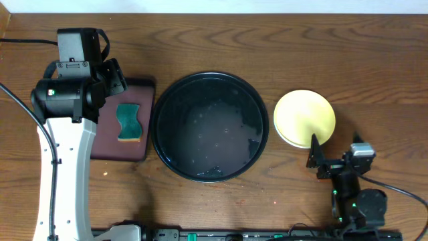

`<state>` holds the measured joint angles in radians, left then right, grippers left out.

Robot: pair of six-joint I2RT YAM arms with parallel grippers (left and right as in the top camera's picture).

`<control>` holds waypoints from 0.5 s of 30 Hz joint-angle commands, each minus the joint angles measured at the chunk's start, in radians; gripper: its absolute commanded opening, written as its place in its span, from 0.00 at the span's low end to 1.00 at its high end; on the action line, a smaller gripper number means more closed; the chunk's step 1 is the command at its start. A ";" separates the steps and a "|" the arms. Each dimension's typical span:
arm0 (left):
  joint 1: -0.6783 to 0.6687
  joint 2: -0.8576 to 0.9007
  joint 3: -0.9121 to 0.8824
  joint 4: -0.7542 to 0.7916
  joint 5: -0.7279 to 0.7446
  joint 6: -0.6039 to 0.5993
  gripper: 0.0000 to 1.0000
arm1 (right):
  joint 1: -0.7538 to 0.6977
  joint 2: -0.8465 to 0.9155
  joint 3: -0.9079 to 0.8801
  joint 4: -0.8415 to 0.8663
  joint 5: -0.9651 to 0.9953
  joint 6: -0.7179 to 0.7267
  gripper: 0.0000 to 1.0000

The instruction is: Clean dirty plates on tray and stack at the side

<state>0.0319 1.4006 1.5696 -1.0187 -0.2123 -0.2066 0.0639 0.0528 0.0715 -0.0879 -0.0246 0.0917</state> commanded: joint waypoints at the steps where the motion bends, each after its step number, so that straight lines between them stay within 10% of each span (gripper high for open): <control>1: 0.004 0.002 0.007 -0.002 -0.005 -0.009 0.74 | -0.004 -0.048 -0.045 0.018 0.013 0.056 0.99; 15: 0.004 0.002 0.007 -0.002 -0.005 -0.009 0.74 | -0.003 -0.048 -0.066 0.013 0.017 0.090 0.99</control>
<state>0.0319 1.4006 1.5696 -1.0191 -0.2123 -0.2066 0.0639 0.0147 0.0109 -0.0761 -0.0216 0.1654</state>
